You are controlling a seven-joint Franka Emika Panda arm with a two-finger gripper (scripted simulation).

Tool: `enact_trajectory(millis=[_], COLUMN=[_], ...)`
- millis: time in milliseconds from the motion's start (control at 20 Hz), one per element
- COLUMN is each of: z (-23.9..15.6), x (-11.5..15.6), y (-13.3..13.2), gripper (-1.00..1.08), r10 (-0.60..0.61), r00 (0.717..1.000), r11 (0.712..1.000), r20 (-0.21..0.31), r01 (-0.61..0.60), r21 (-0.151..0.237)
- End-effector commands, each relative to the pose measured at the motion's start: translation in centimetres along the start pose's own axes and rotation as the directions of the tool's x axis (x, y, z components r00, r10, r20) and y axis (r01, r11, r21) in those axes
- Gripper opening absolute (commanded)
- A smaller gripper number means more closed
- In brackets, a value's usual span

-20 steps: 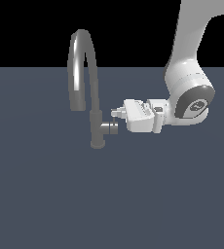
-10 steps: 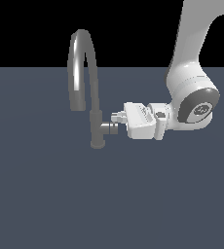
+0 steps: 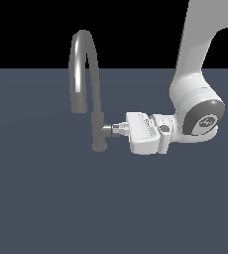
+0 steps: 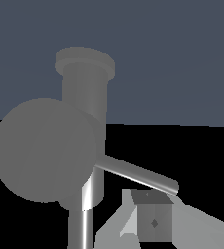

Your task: Turn on the faucet by rotating a designated handle.

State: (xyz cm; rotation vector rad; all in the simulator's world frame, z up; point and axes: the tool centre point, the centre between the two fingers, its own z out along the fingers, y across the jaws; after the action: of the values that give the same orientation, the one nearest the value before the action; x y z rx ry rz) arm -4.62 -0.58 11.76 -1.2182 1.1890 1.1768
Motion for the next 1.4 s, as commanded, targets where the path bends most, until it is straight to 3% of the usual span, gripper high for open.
enact_trajectory(millis=[0,400,450,500,1050,1100,1150,1350], z=[0.0,0.0,0.0,0.0,0.0,0.0,-0.2,-0.1], x=[0.0,4.9,4.9,2.7,7.7,7.7,4.6,6.1], y=[0.0,1.4,1.4,0.2,-0.1,-0.1,-1.0,-1.6], gripper=[-1.00,-1.00,-1.00,-1.00,-1.00,-1.00,-1.00,-1.00], r10=[0.000,0.033,0.033,-0.004,0.033,0.033,-0.013,0.001], r00=[1.000,0.999,0.999,1.000,0.999,0.999,1.000,1.000], r11=[1.000,0.999,0.999,1.000,0.999,0.999,1.000,1.000], r20=[0.000,0.000,0.000,0.005,0.001,0.001,0.017,0.012], r01=[0.000,-0.033,-0.033,0.004,-0.033,-0.033,0.013,-0.001], r21=[0.000,0.000,0.000,-0.003,0.000,0.000,-0.009,-0.007])
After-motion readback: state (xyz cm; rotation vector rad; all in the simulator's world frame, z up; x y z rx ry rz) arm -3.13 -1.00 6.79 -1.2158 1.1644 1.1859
